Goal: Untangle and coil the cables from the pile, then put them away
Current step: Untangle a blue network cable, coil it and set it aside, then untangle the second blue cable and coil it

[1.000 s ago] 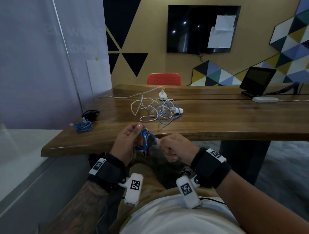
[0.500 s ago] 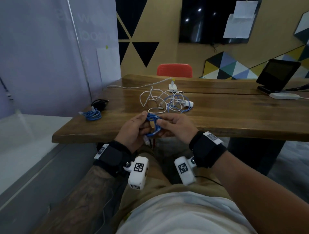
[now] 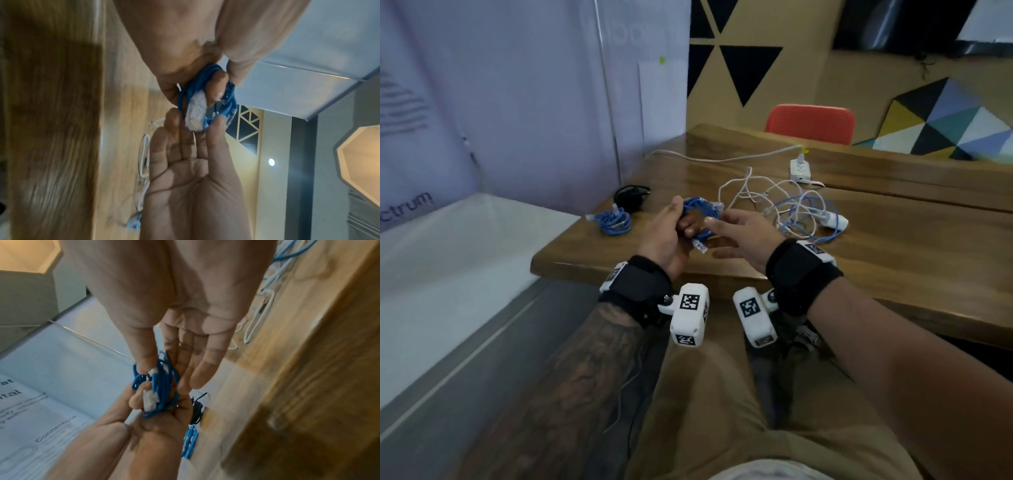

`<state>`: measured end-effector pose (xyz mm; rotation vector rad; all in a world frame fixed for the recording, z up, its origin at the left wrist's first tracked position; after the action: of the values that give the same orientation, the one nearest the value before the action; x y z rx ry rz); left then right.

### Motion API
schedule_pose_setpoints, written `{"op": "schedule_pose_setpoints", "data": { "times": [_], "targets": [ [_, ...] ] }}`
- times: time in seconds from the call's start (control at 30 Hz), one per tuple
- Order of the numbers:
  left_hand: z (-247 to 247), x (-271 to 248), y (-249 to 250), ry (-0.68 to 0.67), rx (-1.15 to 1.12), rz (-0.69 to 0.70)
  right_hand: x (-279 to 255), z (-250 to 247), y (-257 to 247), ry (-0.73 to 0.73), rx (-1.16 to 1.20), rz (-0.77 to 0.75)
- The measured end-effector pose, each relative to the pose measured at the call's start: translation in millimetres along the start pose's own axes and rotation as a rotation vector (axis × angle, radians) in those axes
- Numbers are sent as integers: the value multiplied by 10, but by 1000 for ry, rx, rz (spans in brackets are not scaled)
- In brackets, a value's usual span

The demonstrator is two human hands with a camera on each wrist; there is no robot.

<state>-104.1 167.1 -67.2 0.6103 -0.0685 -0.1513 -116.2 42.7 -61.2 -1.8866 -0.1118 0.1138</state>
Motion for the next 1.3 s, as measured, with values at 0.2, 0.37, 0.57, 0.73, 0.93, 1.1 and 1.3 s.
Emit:
{"op": "schedule_pose_setpoints", "data": {
  "times": [0.2,0.37,0.57,0.73,0.93,1.1,1.3],
  "targets": [
    [-415,200,365,240,322,126,570,118,-65,-97,-58,61],
    [-716,245,594,395,853,177,1096,271,44,-211,-123,188],
    [-767,346,579,412,885,54,1597,504,106,-280,-238,265],
    [-791,449,622,381,793,76,1804,559,141,-293,-186,323],
    [-761,433,623,352,754,132,1877,527,196,-264,-72,334],
    [-733,431,630,344,743,163,1878,466,203,-230,-107,309],
    [-746,376,719,370,874,215,1906,379,97,-149,-244,207]
  ]
}}
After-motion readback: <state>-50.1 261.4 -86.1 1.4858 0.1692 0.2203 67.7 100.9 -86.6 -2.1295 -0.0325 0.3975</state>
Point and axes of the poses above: each hand's wrist, its own x-axis towards the middle knuckle, its own z-axis out of the palm, y = z × x, the point moved 7 cm from there along x, towards the middle knuckle, and after that the axes turned 15 degrees about -x, right-handed, at the moved point
